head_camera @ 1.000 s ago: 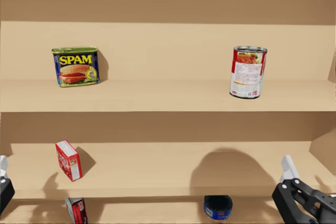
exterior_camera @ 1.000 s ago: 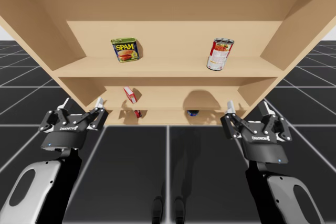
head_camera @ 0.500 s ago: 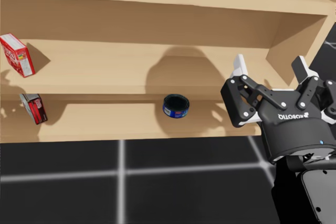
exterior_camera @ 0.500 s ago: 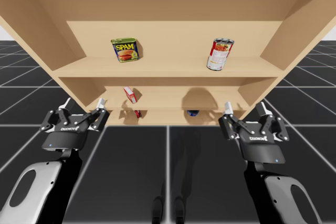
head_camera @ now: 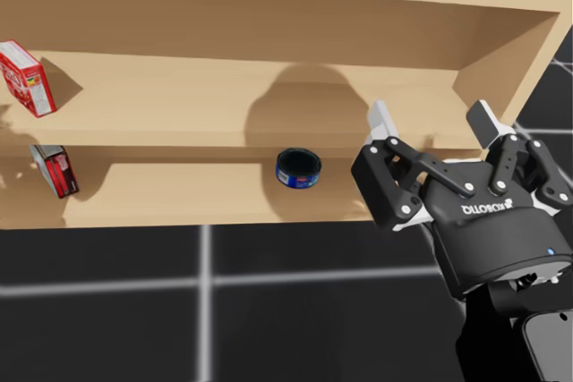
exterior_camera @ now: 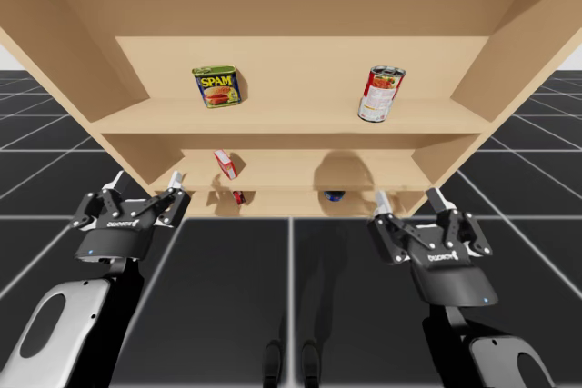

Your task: Find the tuna fish can on the shelf and bring it to me.

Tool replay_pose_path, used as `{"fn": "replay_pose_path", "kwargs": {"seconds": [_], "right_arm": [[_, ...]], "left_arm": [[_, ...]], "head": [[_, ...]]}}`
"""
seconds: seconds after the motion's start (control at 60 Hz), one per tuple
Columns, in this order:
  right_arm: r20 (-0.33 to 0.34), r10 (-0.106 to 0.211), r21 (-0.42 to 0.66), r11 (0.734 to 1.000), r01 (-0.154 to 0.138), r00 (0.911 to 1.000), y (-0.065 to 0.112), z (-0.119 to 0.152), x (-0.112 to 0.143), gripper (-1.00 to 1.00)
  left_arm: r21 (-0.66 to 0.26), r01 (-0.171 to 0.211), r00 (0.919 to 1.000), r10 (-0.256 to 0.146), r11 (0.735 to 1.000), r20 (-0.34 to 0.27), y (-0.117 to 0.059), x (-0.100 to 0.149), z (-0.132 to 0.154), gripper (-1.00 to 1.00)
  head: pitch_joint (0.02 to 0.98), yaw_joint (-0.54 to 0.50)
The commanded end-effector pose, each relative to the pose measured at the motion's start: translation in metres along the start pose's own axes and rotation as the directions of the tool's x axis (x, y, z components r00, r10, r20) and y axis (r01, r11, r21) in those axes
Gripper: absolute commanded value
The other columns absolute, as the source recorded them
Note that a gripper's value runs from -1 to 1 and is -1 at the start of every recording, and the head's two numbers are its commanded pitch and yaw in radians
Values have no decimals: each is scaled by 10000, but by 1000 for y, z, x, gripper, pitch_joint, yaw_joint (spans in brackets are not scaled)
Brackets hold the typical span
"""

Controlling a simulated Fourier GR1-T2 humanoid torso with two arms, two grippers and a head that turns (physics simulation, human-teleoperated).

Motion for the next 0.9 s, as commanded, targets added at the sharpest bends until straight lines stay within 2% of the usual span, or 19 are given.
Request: {"fn": "replay_pose_path", "kwargs": {"seconds": [0.017, 0.05, 0.083, 0.15, 0.167, 0.233, 0.283, 0.367, 0.4, 0.45, 0.483, 0.567, 0.683, 0.75, 0.9], "right_arm": [[-706, 84, 325, 9995, -61, 9975, 15, 17, -7, -1000], [-804, 153, 343, 9993, -126, 9966, 17, 21, -8, -1000], [-1023, -19, 403, 9992, 60, 9948, 18, 25, -9, -1000], [-1159, 27, 489, 9988, 30, 9933, 21, 28, -13, -1000], [-1334, -50, 583, 9982, 129, 9911, 22, 30, -16, -1000], [-1470, -22, 886, 9959, 154, 9891, 24, 32, -22, -1000], [-1779, -30, 971, 9951, 206, 9840, 25, 33, -32, -1000], [-1988, 98, 1028, 9946, 109, 9800, 26, 32, -41, -1000], [-2294, 134, 1131, 9935, 130, 9732, 26, 31, -48, -1000], [-2510, 38, 1150, 9930, 259, 9680, 27, 29, -51, -1000], [-2629, 238, 1229, 9924, 90, 9645, 28, 26, -58, -1000], [-3037, 362, 1305, 9914, 39, 9521, 29, 20, -67, -1000], [-3161, 784, 1406, 9895, -350, 9455, 32, 8, -80, -1000], [-3075, 1105, 1378, 9879, -706, 9451, 33, -2, -86, -1000], [-3024, 1246, 1306, 9875, -884, 9450, 35, -23, -100, -1000]], "left_arm": [[25, 34, 10000, -34, 10000, -63, -1, -2, 1, -1000], [29, 59, 10000, -59, 10000, -63, -1, -2, 1, -1000], [22, 70, 10000, -70, 10000, -67, -1, -3, 1, -1000], [12, 92, 9999, -92, 10000, -82, -1, -3, 1, -1000], [8, 100, 9999, -100, 9999, -89, -1, -3, 1, -1000], [-6, 97, 9999, -97, 10000, -94, 0, -3, 1, -1000], [-6, 101, 9999, -101, 9999, -89, 0, -4, 1, -1000], [-7, 108, 9999, -108, 9999, -96, 0, -4, 1, -1000], [-5, 111, 9999, -111, 9999, -100, 0, -4, 1, -1000], [-10, 118, 9999, -118, 9999, -105, 0, -4, 1, -1000], [-30, 125, 9999, -125, 9999, -115, 0, -4, 0, -1000], [-85, 110, 9998, -111, 9999, -137, 0, -5, 0, -1000], [-74, 105, 9998, -106, 9999, -151, 1, -5, 0, -1000], [-55, 120, 9998, -121, 9999, -158, 1, -5, 0, -1000], [-68, 142, 9998, -143, 9999, -158, 1, -5, 0, -1000]], "head": [[730, -183], [730, -183], [729, -183], [728, -183], [728, -183], [729, -185], [729, -187], [730, -187], [730, -187], [731, -187], [731, -189], [731, -189], [732, -190], [734, -191], [736, -195]]}}
